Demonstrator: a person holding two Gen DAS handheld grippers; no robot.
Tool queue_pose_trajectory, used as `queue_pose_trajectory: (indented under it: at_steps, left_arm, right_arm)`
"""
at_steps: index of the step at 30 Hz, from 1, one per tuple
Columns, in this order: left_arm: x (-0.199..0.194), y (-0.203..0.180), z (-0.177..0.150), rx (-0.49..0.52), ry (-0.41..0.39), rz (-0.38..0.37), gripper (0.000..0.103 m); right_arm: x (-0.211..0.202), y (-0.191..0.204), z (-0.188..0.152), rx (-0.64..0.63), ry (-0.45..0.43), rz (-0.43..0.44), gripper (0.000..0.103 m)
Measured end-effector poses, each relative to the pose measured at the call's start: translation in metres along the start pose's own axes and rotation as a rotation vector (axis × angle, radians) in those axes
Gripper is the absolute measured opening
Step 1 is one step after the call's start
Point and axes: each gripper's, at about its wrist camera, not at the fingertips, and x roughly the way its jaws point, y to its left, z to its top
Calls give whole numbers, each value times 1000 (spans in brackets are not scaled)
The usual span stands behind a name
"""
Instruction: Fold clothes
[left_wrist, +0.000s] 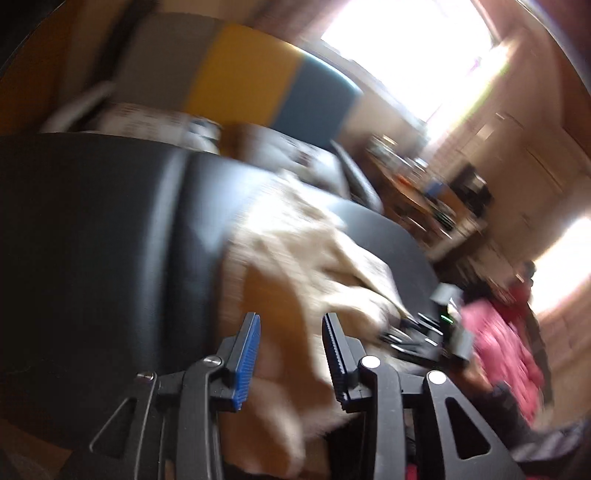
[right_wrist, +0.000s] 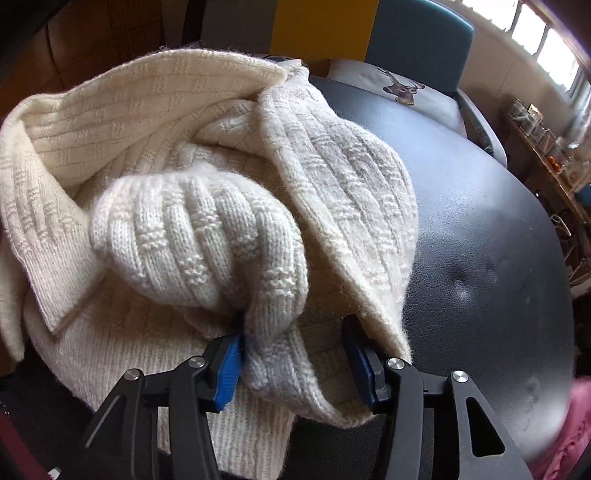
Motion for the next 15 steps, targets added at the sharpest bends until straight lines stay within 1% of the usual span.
queue_pose_trajectory:
  at_steps: [1,2,3,4,8,11,12,13,14,15]
  left_arm:
    - [7,-8,-1,14,33,15,41]
    - [17,-14,-2,32,60,46,43]
    - [27,-17,-2,39,74,85,43]
    - [39,-16,-1,21,95,130,43]
    - [68,-6,2,-64,127,177,43]
    - [77,2,6,-130,120,170,40]
    - [78,3,6,-140,100,168,23]
    - [78,3,6,-134,77,181,13]
    - [77,2,7,-128,54,193,6]
    - [77,2,7,-122,30,203,5]
  right_arm:
    - [-1,3,-1,-5,-4,-6,53]
    - [-2,6,-1,-9,-8,-11,53]
    - [-4,9,-2,-14,-12,-17,54]
    - [-5,12,-3,-18,-15,-23,55]
    - [-13,19,-6,-27,-36,-24,56]
    - [-26,23,-6,-40,-67,-2,57]
    - [-35,25,-5,-47,-93,6,57]
    - [-44,27,-3,-54,-121,15,57]
    - [-54,28,2,-59,-160,32,57]
    - [-64,27,9,-63,-198,50,57]
